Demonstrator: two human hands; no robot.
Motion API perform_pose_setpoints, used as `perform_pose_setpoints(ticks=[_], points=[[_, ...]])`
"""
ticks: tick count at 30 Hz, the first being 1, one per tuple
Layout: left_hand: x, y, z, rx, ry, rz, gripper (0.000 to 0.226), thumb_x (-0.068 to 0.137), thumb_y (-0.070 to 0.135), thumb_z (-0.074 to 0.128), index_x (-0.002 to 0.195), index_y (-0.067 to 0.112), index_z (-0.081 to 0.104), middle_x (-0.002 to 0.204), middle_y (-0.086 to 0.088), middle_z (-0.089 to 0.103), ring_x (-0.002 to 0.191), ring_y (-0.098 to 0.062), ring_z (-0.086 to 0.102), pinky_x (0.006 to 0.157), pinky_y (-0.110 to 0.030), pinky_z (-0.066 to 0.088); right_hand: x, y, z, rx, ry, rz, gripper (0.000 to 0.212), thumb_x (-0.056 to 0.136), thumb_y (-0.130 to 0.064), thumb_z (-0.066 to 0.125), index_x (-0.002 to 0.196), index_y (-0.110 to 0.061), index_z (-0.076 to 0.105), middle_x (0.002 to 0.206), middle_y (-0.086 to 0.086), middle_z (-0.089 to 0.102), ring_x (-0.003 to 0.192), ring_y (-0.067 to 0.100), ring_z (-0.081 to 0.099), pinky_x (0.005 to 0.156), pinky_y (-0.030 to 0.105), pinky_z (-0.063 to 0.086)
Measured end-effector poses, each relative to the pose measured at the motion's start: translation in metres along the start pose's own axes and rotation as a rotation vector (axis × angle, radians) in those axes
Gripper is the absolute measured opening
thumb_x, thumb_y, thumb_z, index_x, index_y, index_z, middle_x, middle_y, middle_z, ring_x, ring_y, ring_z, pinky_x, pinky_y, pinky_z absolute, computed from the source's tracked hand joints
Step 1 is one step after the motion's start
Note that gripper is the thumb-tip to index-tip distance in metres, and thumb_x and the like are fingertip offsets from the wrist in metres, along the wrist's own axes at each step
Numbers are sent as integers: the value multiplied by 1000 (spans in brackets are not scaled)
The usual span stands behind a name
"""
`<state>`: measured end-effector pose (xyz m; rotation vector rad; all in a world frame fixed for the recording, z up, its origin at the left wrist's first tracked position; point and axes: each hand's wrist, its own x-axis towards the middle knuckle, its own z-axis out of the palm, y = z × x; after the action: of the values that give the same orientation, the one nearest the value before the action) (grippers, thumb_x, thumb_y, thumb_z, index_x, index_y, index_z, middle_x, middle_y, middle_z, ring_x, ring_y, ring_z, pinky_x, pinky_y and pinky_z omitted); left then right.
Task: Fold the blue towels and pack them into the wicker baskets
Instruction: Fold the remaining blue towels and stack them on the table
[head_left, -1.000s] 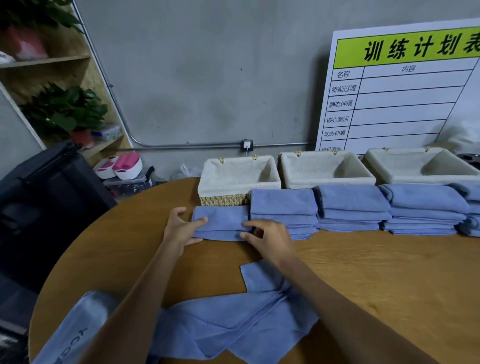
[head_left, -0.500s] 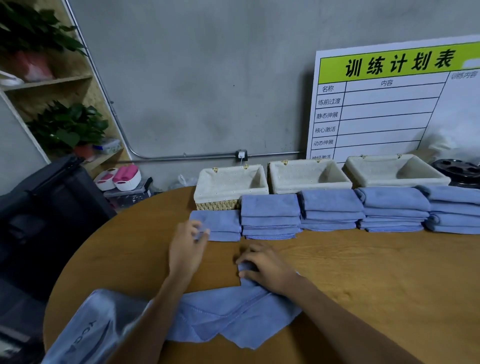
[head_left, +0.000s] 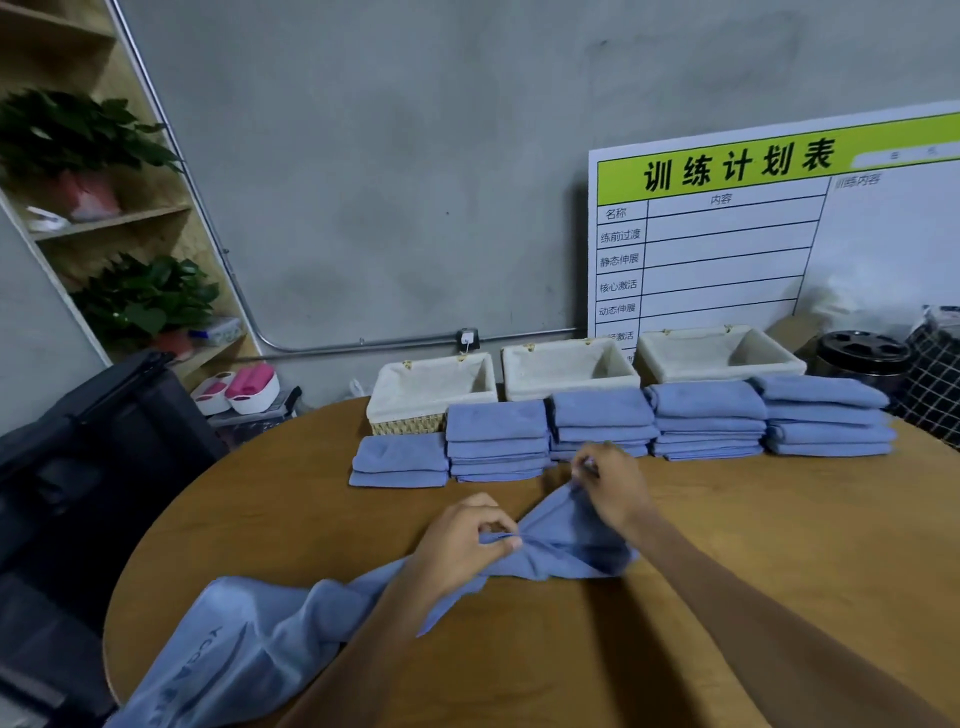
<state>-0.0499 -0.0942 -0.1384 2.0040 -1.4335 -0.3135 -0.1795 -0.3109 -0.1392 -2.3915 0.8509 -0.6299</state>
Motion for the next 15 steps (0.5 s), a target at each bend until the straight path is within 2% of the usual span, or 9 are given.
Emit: perform_pose_setpoints(ticks=[3, 5, 6, 8, 10, 12, 13, 15], points=[[8, 14, 10, -90, 36, -9, 10, 92, 39, 71, 91, 30, 77, 92, 14, 61, 86, -10, 60, 78, -33, 51, -5, 27, -26, -124, 3, 87, 21, 93, -2, 51, 85, -20, 58, 104, 6, 51, 88, 27, 54, 77, 37, 45], [14, 25, 17, -171, 48, -25, 8, 91, 33, 73, 90, 27, 79, 85, 16, 64, 77, -7, 60, 70, -27, 48, -15, 32, -36, -319, 25, 46, 15, 96, -14, 53, 96, -26, 61, 111, 1, 47, 102, 27, 49, 86, 36, 40], [17, 28, 20, -222, 42, -34, 7, 90, 29, 75, 89, 23, 79, 76, 16, 65, 68, -5, 57, 64, -24, 44, -20, 30, -36, -342, 17, -34, 13, 97, -21, 54, 102, -28, 64, 114, -1, 49, 105, 25, 49, 87, 34, 38], [22, 34, 22, -302, 12, -57, 7, 87, 23, 79, 85, 16, 79, 61, 14, 62, 55, -2, 48, 57, -20, 37, -30, 19, -29, -141, -164, -184, 15, 99, -28, 57, 106, -23, 69, 110, -2, 61, 98, 19, 58, 82, 29, 42], [24, 36, 20, -359, 2, -89, 11, 82, 25, 84, 85, 16, 79, 69, 7, 70, 63, -7, 61, 63, -21, 44, -40, 5, -19, 174, -428, -193, 27, 99, -34, 59, 94, -12, 72, 91, 5, 70, 80, 18, 61, 72, 30, 46], [24, 36, 14, -394, 23, -128, 15, 81, 23, 84, 91, 14, 79, 86, 0, 77, 82, -13, 72, 75, -23, 52, -44, -5, -15, 369, -457, -209, 49, 95, -49, 58, 81, -3, 67, 72, 13, 63, 63, 21, 51, 62, 32, 38], [23, 38, 9, -409, 32, -148, 14, 83, 19, 83, 93, 11, 78, 90, -1, 77, 87, -14, 73, 78, -23, 53, -45, -6, -14, 436, -447, -216, 55, 92, -56, 57, 80, -3, 67, 71, 16, 61, 62, 20, 49, 62, 33, 36], [20, 40, 2, -452, 74, -189, 12, 85, 13, 80, 95, 9, 77, 90, -3, 78, 88, -14, 73, 80, -23, 54, -46, -10, -17, 505, -444, -209, 48, 89, -57, 61, 81, -11, 72, 76, 15, 66, 67, 19, 54, 63, 34, 39]])
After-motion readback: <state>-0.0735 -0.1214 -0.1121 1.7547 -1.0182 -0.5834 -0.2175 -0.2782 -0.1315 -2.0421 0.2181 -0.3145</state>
